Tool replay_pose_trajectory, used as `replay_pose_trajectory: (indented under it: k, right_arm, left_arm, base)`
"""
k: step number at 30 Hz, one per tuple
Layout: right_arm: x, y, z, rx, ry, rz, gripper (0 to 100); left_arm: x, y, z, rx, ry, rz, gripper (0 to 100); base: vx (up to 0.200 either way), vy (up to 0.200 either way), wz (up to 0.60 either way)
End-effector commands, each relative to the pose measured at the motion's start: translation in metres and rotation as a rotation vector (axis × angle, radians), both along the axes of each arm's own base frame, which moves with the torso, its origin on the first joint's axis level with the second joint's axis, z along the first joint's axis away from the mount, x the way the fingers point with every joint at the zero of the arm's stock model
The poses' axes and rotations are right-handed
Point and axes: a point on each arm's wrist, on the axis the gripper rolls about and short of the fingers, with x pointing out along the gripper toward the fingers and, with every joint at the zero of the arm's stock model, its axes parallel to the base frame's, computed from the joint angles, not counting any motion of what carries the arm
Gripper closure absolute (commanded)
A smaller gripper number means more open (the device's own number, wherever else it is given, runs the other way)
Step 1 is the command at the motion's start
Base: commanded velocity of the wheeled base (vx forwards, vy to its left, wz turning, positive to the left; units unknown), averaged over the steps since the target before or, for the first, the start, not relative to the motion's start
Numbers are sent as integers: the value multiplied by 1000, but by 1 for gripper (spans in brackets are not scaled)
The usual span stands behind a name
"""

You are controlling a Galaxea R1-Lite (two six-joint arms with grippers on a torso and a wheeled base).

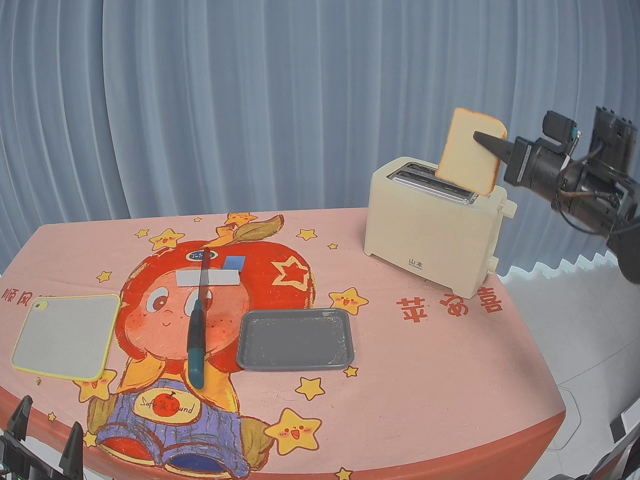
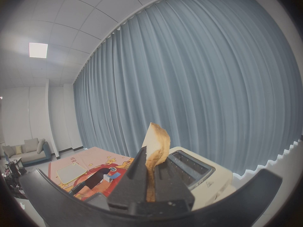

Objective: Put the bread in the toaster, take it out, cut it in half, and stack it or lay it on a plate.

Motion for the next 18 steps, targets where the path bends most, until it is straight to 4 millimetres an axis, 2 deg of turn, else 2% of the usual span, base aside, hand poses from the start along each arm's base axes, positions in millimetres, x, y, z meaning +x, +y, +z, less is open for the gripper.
replay_pose_trajectory:
  k: [1, 2, 5, 10, 11, 13, 15, 18]
  right_arm:
    - [-69, -5, -9, 37, -89, 31, 100]
    - [-70, -6, -10, 38, -90, 31, 100]
    - [-99, -16, -24, 31, -68, 40, 100]
    - [-117, -24, -28, 35, -71, 40, 100]
    - [-126, -26, -34, 29, -60, 49, 100]
    - [-128, -26, -38, 19, -45, 57, 100]
    - [-133, -27, -50, -11, -20, 67, 100]
    - [-135, -28, -52, -20, -18, 64, 100]
  left_arm:
    - [1, 0, -5, 0, 15, 1, 0]
    - [1, 0, -5, 0, 17, 1, 0]
    - [1, 0, -5, 0, 15, -1, 0]
    - [1, 0, -5, 0, 15, -1, 0]
    - [1, 0, -5, 0, 15, -2, 0]
    - [1, 0, -5, 0, 15, 1, 0]
    - [1, 0, -5, 0, 15, -2, 0]
    - [1, 0, -5, 0, 15, -1, 0]
  base:
    - [0, 0, 0]
    - [0, 0, 0]
    - [0, 0, 0]
    - [0, 0, 0]
    - [0, 0, 0]
    - [0, 0, 0]
    - [0, 0, 0]
    - [0, 0, 0]
